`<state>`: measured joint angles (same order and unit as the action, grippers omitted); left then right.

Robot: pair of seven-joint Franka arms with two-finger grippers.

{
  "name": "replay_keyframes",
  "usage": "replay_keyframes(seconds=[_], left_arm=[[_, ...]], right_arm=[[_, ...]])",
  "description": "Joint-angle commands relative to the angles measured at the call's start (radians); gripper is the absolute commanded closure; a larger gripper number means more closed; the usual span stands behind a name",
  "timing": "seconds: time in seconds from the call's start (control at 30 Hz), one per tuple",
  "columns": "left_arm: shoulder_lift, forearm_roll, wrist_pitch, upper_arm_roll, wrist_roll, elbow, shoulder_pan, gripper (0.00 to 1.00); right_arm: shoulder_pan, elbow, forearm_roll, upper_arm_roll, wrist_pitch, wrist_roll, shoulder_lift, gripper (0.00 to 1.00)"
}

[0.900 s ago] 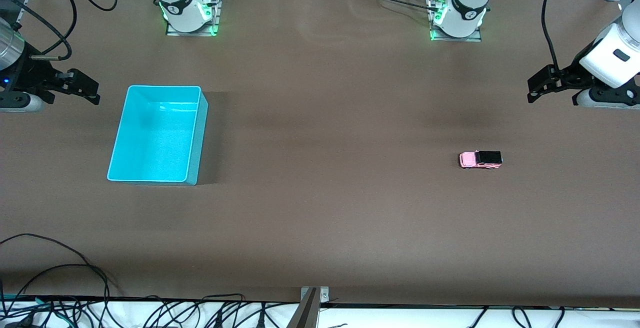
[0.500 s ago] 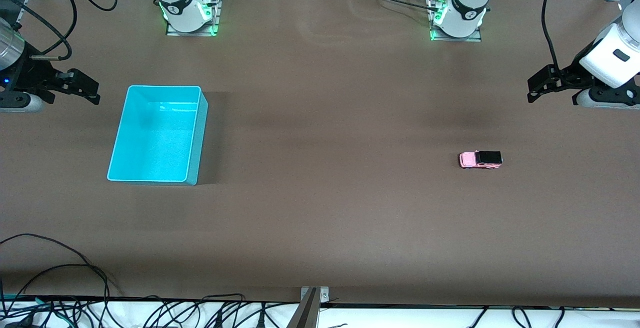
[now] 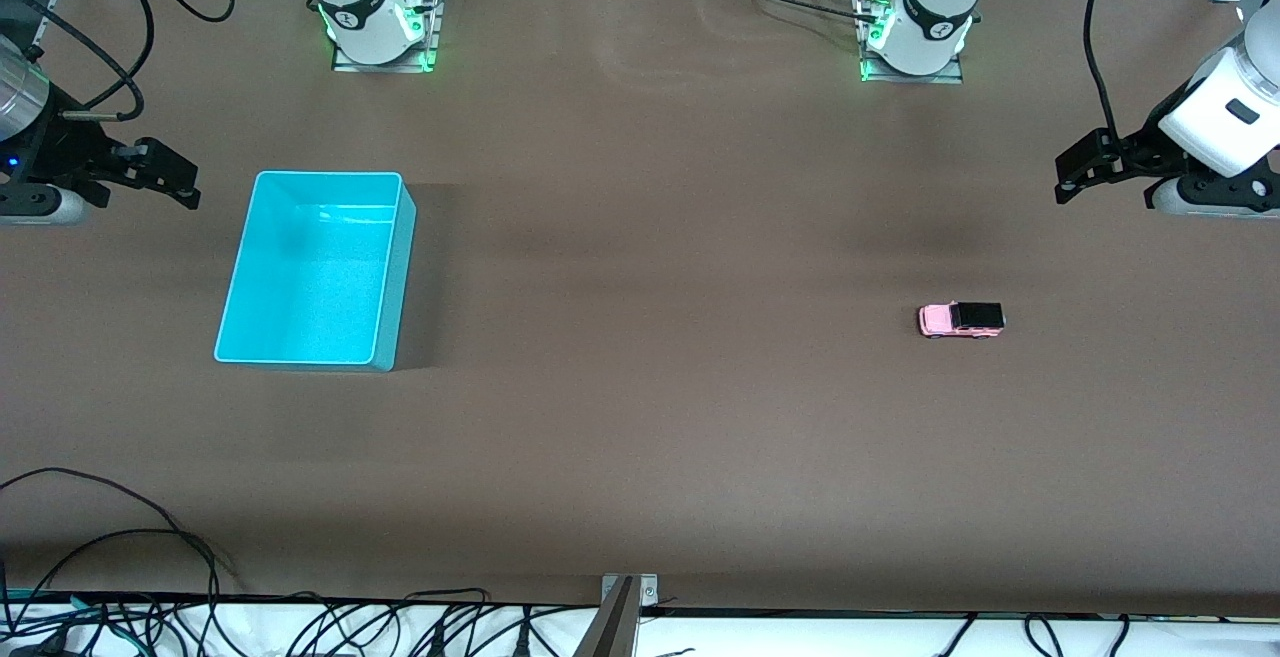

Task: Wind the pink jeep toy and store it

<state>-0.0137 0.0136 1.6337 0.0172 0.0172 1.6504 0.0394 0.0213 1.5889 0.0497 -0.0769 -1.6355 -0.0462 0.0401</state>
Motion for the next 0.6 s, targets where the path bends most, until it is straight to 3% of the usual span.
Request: replay_keyframes(seconds=[0.0,0.57], left_arm=[[0.008,0.011,-0.018,-0.002,-0.017,-0.02,0.001,0.0],[0.008,0.009,-0.023,0.009,-0.016,-0.053,0.005,0.0]], right_arm=[[-0.001,-0.01,0.006,0.002,0.017,-0.003,-0.003,0.0],[-0.001,-0.01,-0.007,0.003,0.017,-0.003,-0.003,0.0]])
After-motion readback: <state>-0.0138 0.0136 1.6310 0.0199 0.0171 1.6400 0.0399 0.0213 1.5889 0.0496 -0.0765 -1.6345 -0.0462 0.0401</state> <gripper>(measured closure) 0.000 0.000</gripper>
